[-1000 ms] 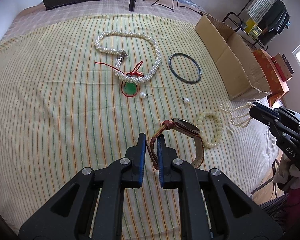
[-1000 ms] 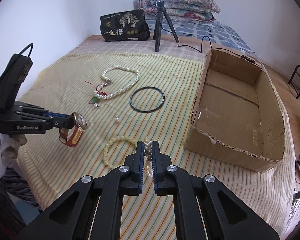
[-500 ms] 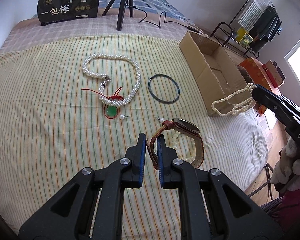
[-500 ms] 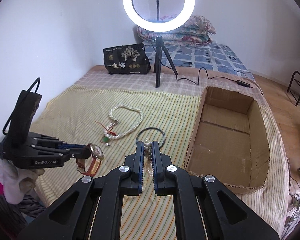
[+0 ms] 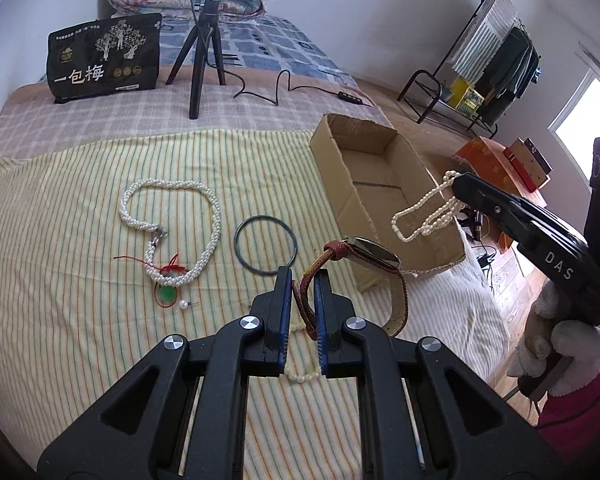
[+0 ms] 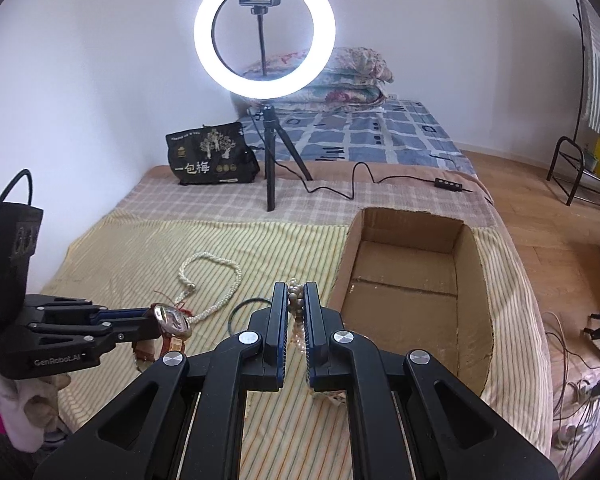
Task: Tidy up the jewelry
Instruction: 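Carry both items over the cardboard box and open right gripper to drop pearls, then lower the watch into the cardboard box and open the left gripper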
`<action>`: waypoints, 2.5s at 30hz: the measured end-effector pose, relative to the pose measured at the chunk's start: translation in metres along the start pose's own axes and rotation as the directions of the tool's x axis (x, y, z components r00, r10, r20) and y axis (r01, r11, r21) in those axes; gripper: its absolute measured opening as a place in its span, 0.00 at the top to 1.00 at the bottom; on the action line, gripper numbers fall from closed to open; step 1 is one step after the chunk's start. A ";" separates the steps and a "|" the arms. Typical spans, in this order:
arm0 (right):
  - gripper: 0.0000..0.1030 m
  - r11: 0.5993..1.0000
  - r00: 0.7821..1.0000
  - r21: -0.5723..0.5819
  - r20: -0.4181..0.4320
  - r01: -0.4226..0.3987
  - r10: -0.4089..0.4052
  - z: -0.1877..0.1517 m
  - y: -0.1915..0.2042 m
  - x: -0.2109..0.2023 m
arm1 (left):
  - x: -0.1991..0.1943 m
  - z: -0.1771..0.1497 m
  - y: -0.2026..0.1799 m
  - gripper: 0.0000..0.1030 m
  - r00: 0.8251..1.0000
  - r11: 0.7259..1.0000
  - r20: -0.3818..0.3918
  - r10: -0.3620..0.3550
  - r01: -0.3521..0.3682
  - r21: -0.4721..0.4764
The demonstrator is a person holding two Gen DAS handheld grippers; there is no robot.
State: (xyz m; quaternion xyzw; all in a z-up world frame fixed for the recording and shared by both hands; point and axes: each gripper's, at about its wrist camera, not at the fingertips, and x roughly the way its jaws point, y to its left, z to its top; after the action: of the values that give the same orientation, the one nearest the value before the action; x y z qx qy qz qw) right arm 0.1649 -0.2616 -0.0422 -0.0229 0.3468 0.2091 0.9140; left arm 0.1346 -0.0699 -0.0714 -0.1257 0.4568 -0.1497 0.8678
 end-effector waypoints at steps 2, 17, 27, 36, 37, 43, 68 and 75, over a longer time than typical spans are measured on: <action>0.94 1.000 1.000 0.014 0.008 0.017 -0.017 0.004 -0.008 0.000 | 0.003 0.004 -0.008 0.91 1.000 1.000 0.005 -0.009 0.009 0.006; 0.94 0.989 0.994 0.098 0.024 0.108 -0.111 0.034 -0.073 0.026 | 0.054 0.026 -0.071 0.91 0.999 0.997 -0.007 -0.044 0.045 0.061; 0.94 0.980 0.989 0.138 -0.022 0.145 -0.144 0.039 -0.108 0.063 | 0.091 0.032 -0.089 0.91 0.998 0.997 -0.043 -0.045 0.048 0.068; 0.94 0.971 0.986 0.172 -0.050 0.168 -0.162 0.040 -0.133 0.084 | 0.113 0.030 -0.102 0.91 0.996 0.995 -0.070 -0.047 0.052 0.084; 0.94 0.970 0.986 0.178 -0.050 0.168 -0.162 0.040 -0.134 0.085 | 0.114 0.030 -0.102 0.91 0.996 0.995 -0.070 -0.046 0.051 0.084; 0.94 0.970 0.986 0.180 -0.061 0.164 -0.155 0.040 -0.138 0.091 | 0.120 0.031 -0.104 0.91 0.996 0.994 -0.072 -0.043 0.049 0.094; 0.37 0.952 0.968 0.176 -0.036 0.249 -0.246 0.044 -0.127 0.069 | 0.088 0.028 -0.089 0.59 1.000 0.995 -0.009 -0.004 0.005 0.096; 0.37 0.954 0.969 0.175 -0.012 0.245 -0.247 0.043 -0.114 0.051 | 0.065 0.026 -0.073 0.59 1.000 0.996 0.021 0.014 -0.016 0.089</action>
State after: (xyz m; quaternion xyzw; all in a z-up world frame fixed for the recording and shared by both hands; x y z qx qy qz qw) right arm 0.2719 -0.3390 -0.0541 0.0154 0.3536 0.0626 0.9332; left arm 0.1806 -0.1597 -0.0804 -0.0847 0.4417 -0.1620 0.8783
